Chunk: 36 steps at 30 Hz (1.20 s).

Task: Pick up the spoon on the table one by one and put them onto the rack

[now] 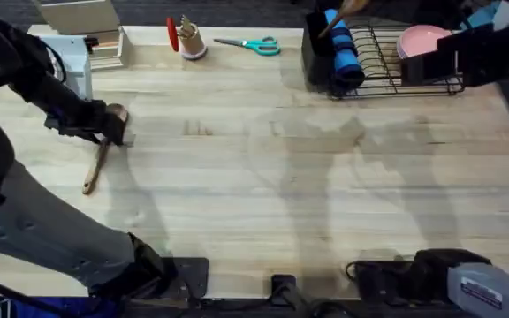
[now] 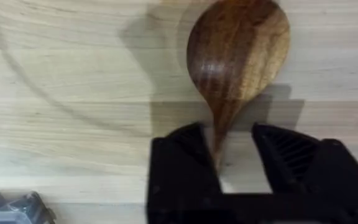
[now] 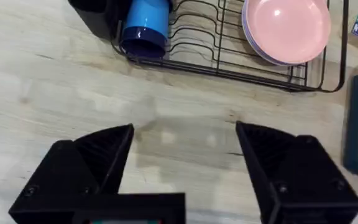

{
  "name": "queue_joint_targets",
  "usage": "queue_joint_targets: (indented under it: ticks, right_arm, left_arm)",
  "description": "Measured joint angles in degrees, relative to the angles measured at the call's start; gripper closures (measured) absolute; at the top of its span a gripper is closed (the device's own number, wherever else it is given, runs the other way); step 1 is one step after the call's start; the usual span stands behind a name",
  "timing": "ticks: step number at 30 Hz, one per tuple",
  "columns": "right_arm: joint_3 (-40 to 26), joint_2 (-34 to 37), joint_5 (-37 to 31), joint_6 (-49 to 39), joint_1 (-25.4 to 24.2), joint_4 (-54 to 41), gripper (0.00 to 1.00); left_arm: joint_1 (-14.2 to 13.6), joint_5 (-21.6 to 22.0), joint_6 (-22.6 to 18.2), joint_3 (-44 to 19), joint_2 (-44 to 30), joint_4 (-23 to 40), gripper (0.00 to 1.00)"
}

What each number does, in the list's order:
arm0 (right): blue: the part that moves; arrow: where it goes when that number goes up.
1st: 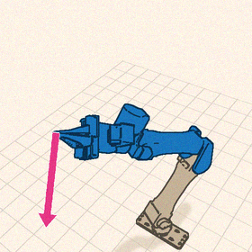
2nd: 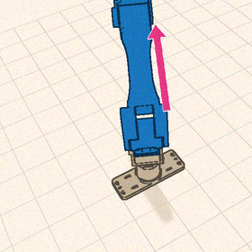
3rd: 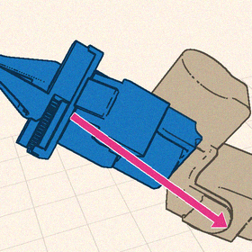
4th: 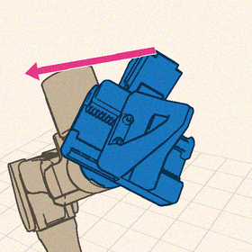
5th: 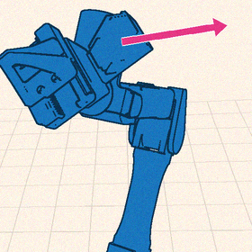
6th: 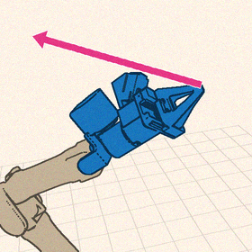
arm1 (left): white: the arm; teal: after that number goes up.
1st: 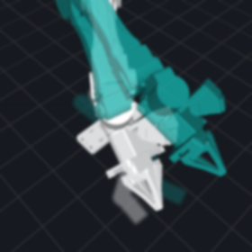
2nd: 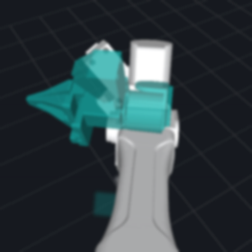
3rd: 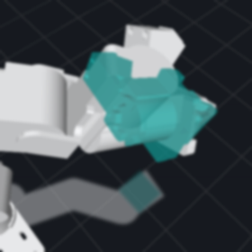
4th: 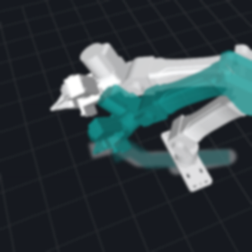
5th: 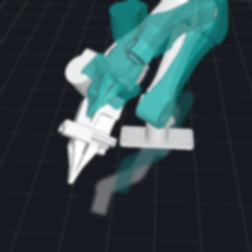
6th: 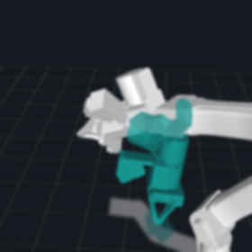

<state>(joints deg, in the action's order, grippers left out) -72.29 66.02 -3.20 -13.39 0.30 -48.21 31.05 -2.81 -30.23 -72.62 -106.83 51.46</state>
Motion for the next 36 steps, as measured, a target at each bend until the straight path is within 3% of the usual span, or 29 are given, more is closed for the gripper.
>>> queue_joint_targets:
  ticks: [6, 22, 26, 36]
  right_arm:
    - [0.0, 0.0, 0.0, 0.0, 0.0, 0.0, 0.005]
    - [0.0, 0.0, 0.0, 0.0, 0.0, 0.0, 0.005]
    - [0.0, 0.0, 0.0, 0.0, 0.0, 0.0, 0.005]
    - [0.0, 0.0, 0.0, 0.0, 0.0, 0.0, 0.005]
  left_arm:
    - [0.02, 0.62, -0.04, -0.15, 0.0, -0.22, 0.935]
    - [-1.16, 1.96, -0.05, -2.54, -1.44, 2.25, 0.96]
    - [-3.92, 3.01, -0.02, -5.74, -3.59, 5.74, 0.959]
    - [-17.75, -2.81, 0.69, -16.38, -5.4, 9.05, 0.958]
